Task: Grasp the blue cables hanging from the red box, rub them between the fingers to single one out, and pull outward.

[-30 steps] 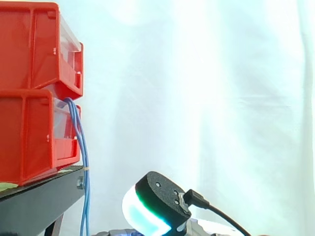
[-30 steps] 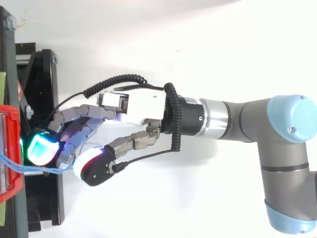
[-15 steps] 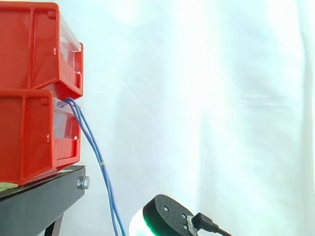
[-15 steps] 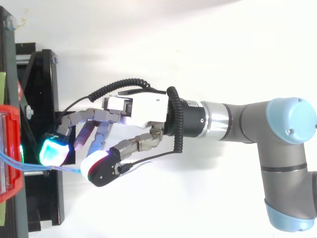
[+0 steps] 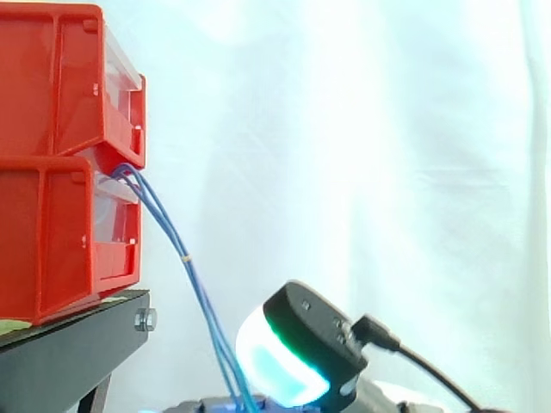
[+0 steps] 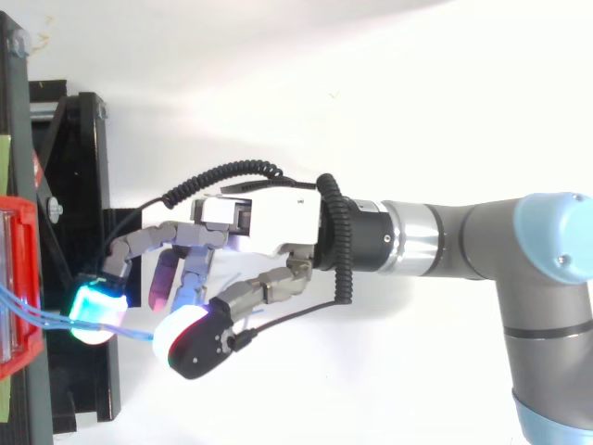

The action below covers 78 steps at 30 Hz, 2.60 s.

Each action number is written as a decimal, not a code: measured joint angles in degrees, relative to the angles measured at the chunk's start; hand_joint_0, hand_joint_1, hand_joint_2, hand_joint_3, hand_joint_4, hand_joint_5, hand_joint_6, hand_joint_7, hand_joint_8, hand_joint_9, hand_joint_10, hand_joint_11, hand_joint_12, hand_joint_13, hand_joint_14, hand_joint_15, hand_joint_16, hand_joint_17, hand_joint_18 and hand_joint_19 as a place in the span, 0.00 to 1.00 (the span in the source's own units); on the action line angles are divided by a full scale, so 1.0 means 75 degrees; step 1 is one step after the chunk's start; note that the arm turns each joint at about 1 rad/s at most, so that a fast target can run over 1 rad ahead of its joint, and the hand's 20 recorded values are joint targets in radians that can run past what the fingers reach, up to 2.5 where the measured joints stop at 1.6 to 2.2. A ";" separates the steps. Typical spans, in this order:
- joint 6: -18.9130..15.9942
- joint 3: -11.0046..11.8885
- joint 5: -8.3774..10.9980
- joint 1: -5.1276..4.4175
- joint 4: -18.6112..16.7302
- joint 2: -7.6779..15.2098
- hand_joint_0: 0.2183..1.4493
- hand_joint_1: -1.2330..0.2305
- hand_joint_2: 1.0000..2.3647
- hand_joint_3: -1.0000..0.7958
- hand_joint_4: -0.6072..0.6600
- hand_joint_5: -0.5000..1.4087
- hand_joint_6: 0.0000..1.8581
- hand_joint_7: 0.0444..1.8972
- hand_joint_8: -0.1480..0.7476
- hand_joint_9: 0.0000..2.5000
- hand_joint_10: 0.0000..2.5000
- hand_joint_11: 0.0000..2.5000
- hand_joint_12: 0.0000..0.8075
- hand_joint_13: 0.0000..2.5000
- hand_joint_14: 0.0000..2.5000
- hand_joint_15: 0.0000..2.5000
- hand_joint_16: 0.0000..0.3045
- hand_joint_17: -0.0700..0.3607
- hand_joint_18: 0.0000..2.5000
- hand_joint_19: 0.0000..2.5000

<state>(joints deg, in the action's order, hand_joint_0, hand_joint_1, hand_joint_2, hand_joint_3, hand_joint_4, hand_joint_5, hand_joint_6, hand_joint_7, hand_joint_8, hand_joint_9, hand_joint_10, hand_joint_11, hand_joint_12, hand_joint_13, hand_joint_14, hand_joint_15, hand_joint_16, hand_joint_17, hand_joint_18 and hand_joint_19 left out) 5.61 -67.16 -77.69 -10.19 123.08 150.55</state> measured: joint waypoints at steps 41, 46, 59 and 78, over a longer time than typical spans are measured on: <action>-0.0002 -0.0379 0.0639 -0.0288 0.3358 -0.1970 0.28 0.39 0.00 0.30 0.62 0.22 0.27 0.60 0.46 0.51 0.01 0.52 0.46 0.47 0.01 0.47 0.15 0.40 0.28 0.31; -0.0358 0.0097 0.0566 -0.0322 0.3942 -0.1812 0.30 0.39 0.00 0.32 0.60 0.22 0.27 0.66 0.45 0.51 0.01 0.52 0.46 0.47 0.01 0.47 0.14 0.39 0.27 0.31; -0.0599 0.0272 0.0521 -0.0317 0.4170 -0.1790 0.29 0.39 0.00 0.32 0.64 0.22 0.27 0.69 0.46 0.50 0.01 0.51 0.46 0.46 0.01 0.46 0.15 0.40 0.27 0.31; -0.0778 0.0327 0.0456 0.0038 0.5194 -0.2123 0.30 0.40 0.01 0.34 0.62 0.22 0.29 0.68 0.46 0.50 0.01 0.52 0.46 0.47 0.01 0.45 0.15 0.40 0.27 0.31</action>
<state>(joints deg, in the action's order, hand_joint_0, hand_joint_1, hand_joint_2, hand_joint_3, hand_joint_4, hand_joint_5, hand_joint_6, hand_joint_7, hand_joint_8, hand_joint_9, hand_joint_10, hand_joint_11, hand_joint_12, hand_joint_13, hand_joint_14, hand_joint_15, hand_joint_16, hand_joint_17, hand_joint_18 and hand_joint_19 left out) -0.23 -64.71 -74.27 -9.90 162.04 134.62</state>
